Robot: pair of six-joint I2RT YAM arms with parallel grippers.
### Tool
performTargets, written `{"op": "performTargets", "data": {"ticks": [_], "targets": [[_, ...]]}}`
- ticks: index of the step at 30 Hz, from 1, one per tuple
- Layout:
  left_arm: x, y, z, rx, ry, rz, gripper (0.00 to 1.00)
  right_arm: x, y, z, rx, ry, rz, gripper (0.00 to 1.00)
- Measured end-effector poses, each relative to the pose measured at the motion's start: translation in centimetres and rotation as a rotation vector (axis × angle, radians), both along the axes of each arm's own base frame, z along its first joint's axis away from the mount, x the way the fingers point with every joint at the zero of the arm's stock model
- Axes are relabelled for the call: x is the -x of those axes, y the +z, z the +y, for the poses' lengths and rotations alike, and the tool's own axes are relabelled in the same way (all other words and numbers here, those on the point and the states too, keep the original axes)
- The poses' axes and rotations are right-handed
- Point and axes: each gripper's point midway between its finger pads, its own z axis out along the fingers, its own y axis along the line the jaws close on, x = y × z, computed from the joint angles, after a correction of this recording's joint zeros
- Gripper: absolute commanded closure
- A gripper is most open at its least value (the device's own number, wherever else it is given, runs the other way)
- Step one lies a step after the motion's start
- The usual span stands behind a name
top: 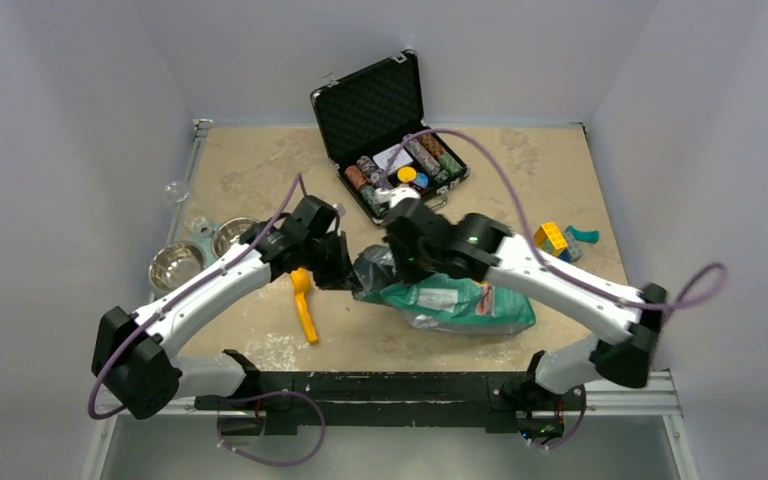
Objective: Serve the pet food
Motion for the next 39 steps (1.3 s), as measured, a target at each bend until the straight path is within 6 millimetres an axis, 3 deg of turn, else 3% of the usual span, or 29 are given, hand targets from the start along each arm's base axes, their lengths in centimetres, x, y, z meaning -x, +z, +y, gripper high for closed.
{"op": "performTargets", "data": {"ticks": [4, 7, 9, 11, 13, 14, 17, 21, 24, 25, 28, 31, 36, 39], "targets": [[-0.9, 6.7, -2.2, 0.134, -0.047, -0.174, 1.0, -0.5, 6.5, -4.5, -0.188, -0.066, -0.136, 1.0], [-1.1, 10.0, -3.4, 0.237, -0.073, -0.285, 1.0, -0.4, 9.6, -5.8, -0.251, -0.086, -0.188, 1.0], [-0.8, 9.9, -3.0, 0.235, -0.075, -0.295, 1.0, -0.4, 9.7, -5.6, -0.249, -0.076, -0.197, 1.0], [-0.4, 8.8, -2.2, 0.213, -0.071, -0.278, 0.99, -0.6, 8.5, -4.9, -0.237, -0.052, -0.203, 1.0], [0.0, 8.0, -1.7, 0.193, -0.069, -0.257, 0.87, -0.5, 7.7, -4.7, -0.235, -0.036, -0.201, 1.0], [0.1, 8.0, -1.6, 0.191, -0.073, -0.259, 0.75, -0.5, 7.8, -4.6, -0.238, -0.032, -0.202, 1.0], [0.9, 8.8, -1.1, 0.206, -0.1, -0.287, 0.59, -0.4, 8.0, -4.6, -0.242, -0.027, -0.199, 1.0], [2.5, 11.3, 0.6, 0.24, -0.093, -0.36, 0.49, -0.3, 8.2, -4.7, -0.242, -0.03, -0.195, 1.0], [3.5, 12.2, 2.5, 0.239, -0.04, -0.414, 0.48, -0.1, 8.5, -4.9, -0.249, -0.027, -0.199, 1.0], [3.6, 12.0, 2.9, 0.236, -0.021, -0.421, 0.5, 0.0, 8.8, -5.0, -0.258, -0.018, -0.205, 1.0], [4.0, 10.4, 3.7, 0.25, 0.021, -0.426, 0.72, 0.8, 9.3, -5.7, -0.306, 0.023, -0.242, 1.0], [3.7, 7.0, 2.5, 0.28, 0.05, -0.336, 0.82, 2.0, 10.0, -6.8, -0.357, 0.071, -0.283, 1.0], [2.5, 1.9, -1.4, 0.317, 0.068, -0.112, 0.84, 3.4, 10.3, -7.6, -0.404, 0.122, -0.305, 1.0], [2.0, 0.6, -6.1, 0.365, 0.013, 0.006, 0.86, 3.4, 10.2, -7.5, -0.414, 0.128, -0.313, 1.0]]}}
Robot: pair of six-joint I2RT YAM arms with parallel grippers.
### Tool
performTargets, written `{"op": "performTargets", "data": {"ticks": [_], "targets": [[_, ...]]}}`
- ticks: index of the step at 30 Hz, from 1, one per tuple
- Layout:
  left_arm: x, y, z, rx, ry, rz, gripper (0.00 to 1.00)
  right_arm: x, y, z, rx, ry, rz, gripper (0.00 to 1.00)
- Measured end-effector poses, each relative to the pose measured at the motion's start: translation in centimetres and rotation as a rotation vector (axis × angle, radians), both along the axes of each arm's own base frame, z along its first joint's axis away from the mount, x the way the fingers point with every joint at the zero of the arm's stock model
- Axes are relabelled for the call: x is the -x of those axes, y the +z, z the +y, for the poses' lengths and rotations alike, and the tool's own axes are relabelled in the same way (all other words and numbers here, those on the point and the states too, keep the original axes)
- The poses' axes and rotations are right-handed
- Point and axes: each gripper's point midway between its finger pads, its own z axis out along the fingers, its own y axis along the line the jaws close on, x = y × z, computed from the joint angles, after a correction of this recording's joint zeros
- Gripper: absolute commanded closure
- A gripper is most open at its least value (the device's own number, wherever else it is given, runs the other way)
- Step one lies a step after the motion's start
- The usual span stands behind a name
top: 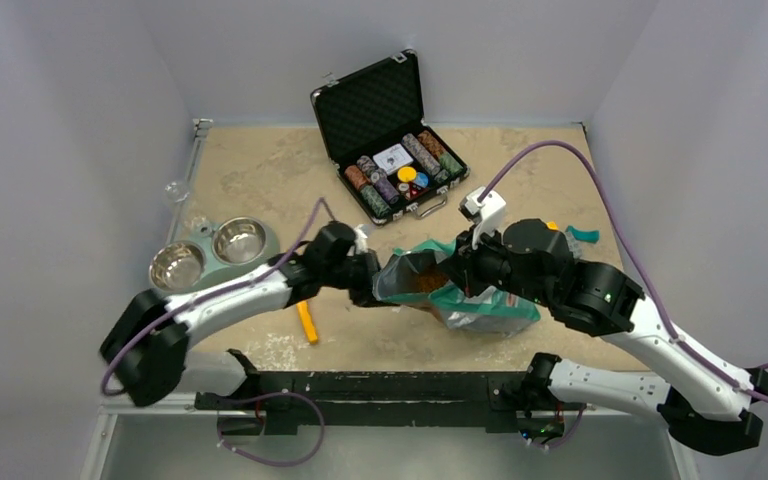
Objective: Serve the pet food
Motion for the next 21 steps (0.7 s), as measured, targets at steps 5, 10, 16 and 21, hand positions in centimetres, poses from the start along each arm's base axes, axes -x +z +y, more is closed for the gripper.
{"op": "performTargets", "data": {"ticks": [5, 10, 16, 21], "targets": [[0.8, -1.7, -8.7, 0.146, -0.097, 0.142, 0.86, -0.7, -0.2, 0.3, 0.028, -0.005, -0.018, 1.0], [2.6, -3.9, -12.2, 0.285, -0.062, 0.304, 0.85, -0.6, -1.7, -0.3, 0.109, -0.004, 0.009, 1.0], [4.3, -4.0, -16.1, 0.365, -0.04, 0.35, 0.82, 0.0, -2.7, -1.3, 0.156, -0.004, 0.04, 1.0], [2.8, -4.4, -17.9, 0.396, 0.005, 0.343, 0.83, 0.3, -2.9, -2.3, 0.172, -0.025, 0.052, 1.0]]}}
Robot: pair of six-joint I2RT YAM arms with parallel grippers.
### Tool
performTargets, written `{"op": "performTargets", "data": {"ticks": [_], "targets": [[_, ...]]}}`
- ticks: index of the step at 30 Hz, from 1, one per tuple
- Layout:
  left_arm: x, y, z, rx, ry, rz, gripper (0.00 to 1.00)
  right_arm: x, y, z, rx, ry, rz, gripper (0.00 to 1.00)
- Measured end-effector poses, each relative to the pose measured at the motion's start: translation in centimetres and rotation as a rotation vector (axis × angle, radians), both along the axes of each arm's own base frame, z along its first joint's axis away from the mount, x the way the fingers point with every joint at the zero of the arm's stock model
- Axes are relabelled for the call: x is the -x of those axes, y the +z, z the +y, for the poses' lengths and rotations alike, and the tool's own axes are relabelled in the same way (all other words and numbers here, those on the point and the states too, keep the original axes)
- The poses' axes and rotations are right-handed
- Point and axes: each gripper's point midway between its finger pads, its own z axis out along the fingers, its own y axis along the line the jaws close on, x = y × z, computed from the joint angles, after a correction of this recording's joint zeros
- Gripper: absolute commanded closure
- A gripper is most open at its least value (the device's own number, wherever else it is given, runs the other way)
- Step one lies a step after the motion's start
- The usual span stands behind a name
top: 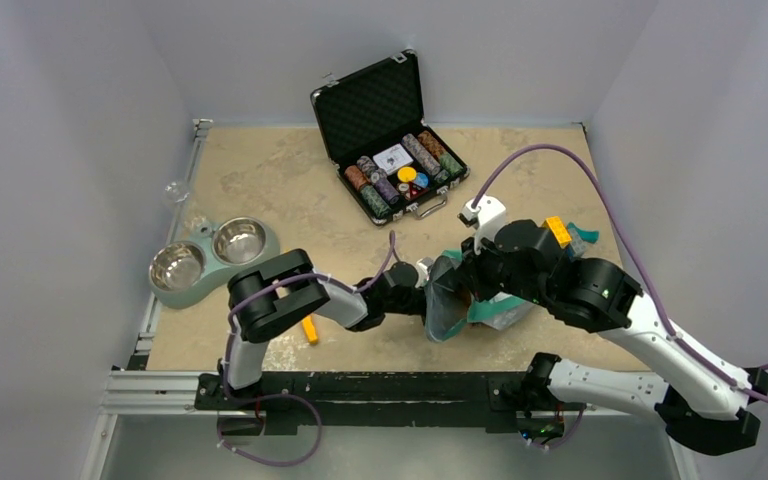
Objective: Serve the pet food
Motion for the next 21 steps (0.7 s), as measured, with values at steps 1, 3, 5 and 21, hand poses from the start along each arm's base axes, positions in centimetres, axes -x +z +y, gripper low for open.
{"op": "performTargets", "data": {"ticks": [1, 3, 5, 21], "targets": [[-0.6, 0.0, -0.2, 0.0, 0.01, -0.005, 0.83, -0.1, 0.0, -0.3, 0.005, -0.015, -0.003, 1.0], [-2.0, -0.3, 0.1, -0.011, 0.037, -0.018, 0.82, -0.4, 0.0, -0.6, 0.007, -0.037, -0.006, 1.0], [-3.6, -0.6, 0.8, -0.023, 0.062, -0.032, 0.8, -0.5, 0.1, -0.6, 0.0, -0.048, -0.009, 1.0], [-3.7, 9.8, 18.2, -0.442, 0.085, -0.483, 0.5, -2.0, -2.6, 1.7, 0.061, -0.049, 0.028, 1.0]]}}
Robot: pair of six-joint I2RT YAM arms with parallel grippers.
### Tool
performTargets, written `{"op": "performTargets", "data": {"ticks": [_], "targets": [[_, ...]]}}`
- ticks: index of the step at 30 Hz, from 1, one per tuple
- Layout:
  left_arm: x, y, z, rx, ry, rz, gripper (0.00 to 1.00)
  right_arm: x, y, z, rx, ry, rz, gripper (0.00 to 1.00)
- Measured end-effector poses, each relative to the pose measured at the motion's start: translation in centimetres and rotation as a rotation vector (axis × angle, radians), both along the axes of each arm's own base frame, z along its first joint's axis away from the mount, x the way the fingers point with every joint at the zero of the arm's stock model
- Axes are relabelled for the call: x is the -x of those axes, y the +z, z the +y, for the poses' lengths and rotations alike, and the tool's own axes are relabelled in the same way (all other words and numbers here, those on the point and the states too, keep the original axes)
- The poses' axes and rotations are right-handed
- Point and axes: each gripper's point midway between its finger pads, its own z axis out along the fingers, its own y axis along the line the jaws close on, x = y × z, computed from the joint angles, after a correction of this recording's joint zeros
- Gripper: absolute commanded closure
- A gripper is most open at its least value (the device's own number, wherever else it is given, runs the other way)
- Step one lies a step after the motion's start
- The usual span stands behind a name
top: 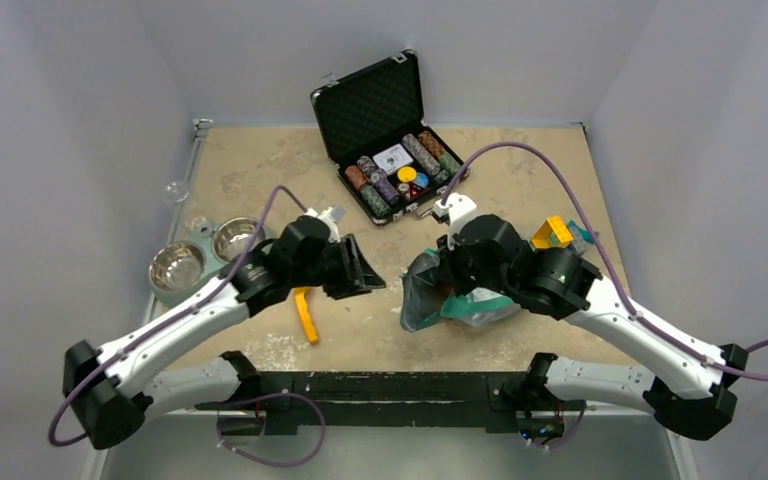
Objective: Serve the pet food
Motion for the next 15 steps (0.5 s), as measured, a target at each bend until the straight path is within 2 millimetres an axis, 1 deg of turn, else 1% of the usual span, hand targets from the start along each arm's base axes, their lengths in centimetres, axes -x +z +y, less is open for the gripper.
{"op": "performTargets", "data": {"ticks": [2, 3, 7, 9, 11, 15], "targets": [[0.8, 0.6, 3.2, -0.108, 0.029, -0.045, 0.41, -0.3, -0.1, 0.6, 0.007, -0.002, 0.011, 1.0], [1.2, 0.3, 4.9, -0.173, 0.048, -0.05, 0.4, -0.5, -0.2, 0.9, 0.011, -0.003, 0.016, 1.0], [2.9, -3.3, 11.3, -0.469, 0.121, 0.024, 0.37, -1.6, -0.2, 2.5, 0.018, -0.016, 0.034, 1.0], [3.1, -4.9, 13.4, -0.571, 0.144, 0.057, 0.4, -2.0, -0.1, 3.0, 0.015, -0.024, 0.038, 1.0], [2.9, -6.4, 15.1, -0.61, 0.185, 0.072, 0.4, -2.3, 0.1, 3.2, 0.014, -0.036, 0.041, 1.0], [2.9, -9.3, 18.4, -0.601, 0.297, 0.082, 0.32, -3.0, 0.9, 3.4, 0.014, -0.063, 0.031, 1.0]]}}
